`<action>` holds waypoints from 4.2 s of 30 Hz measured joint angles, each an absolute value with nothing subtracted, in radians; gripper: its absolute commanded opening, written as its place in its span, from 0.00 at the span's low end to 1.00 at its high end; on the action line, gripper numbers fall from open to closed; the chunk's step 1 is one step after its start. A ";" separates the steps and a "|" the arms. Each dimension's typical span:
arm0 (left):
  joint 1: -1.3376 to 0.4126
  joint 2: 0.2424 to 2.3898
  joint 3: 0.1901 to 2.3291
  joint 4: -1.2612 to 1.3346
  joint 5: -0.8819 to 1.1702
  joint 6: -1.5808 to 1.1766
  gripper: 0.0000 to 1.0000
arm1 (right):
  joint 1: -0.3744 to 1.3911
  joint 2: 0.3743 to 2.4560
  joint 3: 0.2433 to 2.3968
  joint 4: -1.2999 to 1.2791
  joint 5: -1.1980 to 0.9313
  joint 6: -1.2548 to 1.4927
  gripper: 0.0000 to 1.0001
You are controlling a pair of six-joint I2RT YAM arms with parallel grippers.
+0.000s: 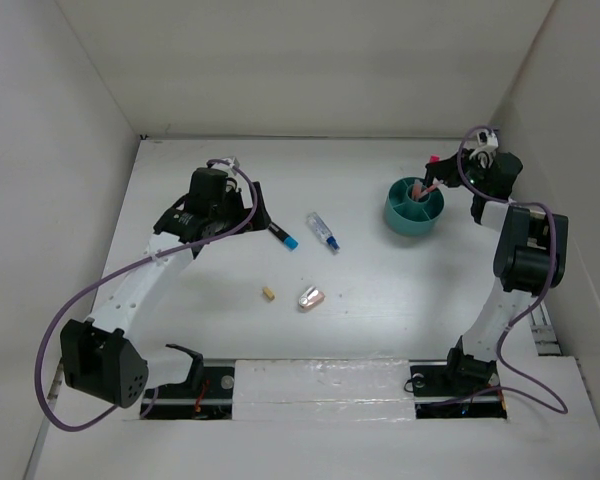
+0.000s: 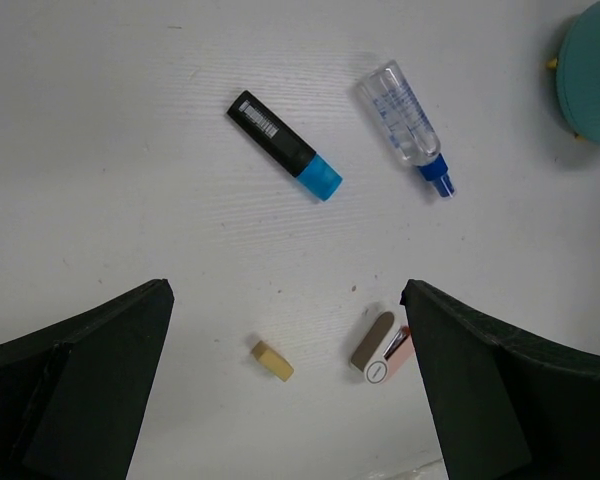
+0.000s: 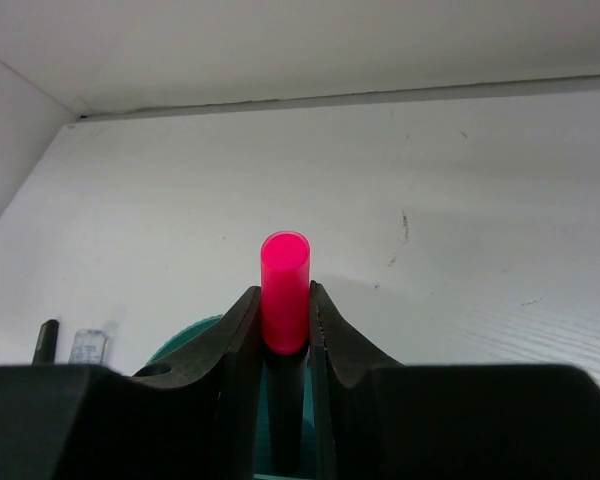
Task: Sort the stationery into containers
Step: Place the pen in the storage box, then pick up the pen from the center of the board.
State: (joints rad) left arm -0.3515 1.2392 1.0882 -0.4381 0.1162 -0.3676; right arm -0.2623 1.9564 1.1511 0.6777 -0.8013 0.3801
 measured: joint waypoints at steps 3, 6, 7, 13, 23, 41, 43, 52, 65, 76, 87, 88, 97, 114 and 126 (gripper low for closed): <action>-0.352 1.239 1.088 -0.438 0.120 -0.368 1.00 | -0.262 1.956 1.142 0.674 -0.806 0.375 0.14; -0.352 1.239 1.088 -0.438 0.123 -0.368 1.00 | -0.262 1.956 1.140 0.672 -0.809 0.371 0.15; -0.352 1.239 1.088 -0.438 0.123 -0.368 1.00 | -0.261 1.956 1.139 0.672 -0.810 0.369 0.15; -0.352 1.234 1.088 -0.438 0.123 -0.368 1.00 | -0.260 1.949 1.130 0.670 -0.815 0.358 0.29; -0.352 1.234 1.088 -0.438 0.123 -0.368 1.00 | -0.260 1.937 1.128 0.664 -0.836 0.347 0.35; -0.352 1.262 1.089 -0.439 0.123 -0.381 1.00 | -0.276 1.782 1.091 0.689 -0.743 0.450 0.57; -0.352 1.293 1.095 -0.440 0.123 -0.404 1.00 | -0.259 1.729 1.095 0.656 -0.659 0.453 0.61; -0.352 1.443 1.168 -0.445 0.093 -0.603 1.00 | 0.045 1.601 1.309 0.236 -0.164 0.356 0.99; -0.361 1.670 1.266 -0.481 -0.080 -0.879 1.00 | 0.401 1.402 1.354 -0.080 0.122 0.298 0.99; -0.437 1.901 1.468 -0.545 -0.183 -0.986 1.00 | 0.425 1.204 1.245 -0.105 0.122 0.299 0.99; -0.434 2.020 1.557 -0.646 -0.240 -1.017 0.89 | 0.474 1.166 1.211 -0.117 0.096 0.299 0.99; -0.434 2.025 1.560 -0.652 -0.240 -1.018 0.89 | 0.476 1.166 1.211 -0.117 0.097 0.299 0.99; -0.448 2.087 1.576 -0.688 -0.241 -1.027 0.67 | 0.478 1.161 1.209 -0.120 0.088 0.299 0.99; -0.452 2.131 1.639 -0.730 -0.190 -1.032 0.00 | 0.450 1.127 1.190 -0.111 0.017 0.302 0.98; -0.453 1.969 1.484 -0.568 -0.159 -0.832 0.00 | 0.397 1.225 1.153 -0.011 -0.290 0.291 0.97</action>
State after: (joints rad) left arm -0.4526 1.9690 1.4841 -0.5682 -0.1593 -0.8322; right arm 0.3969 1.2247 1.1526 -0.0113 -0.2905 0.2909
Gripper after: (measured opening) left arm 0.197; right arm 0.975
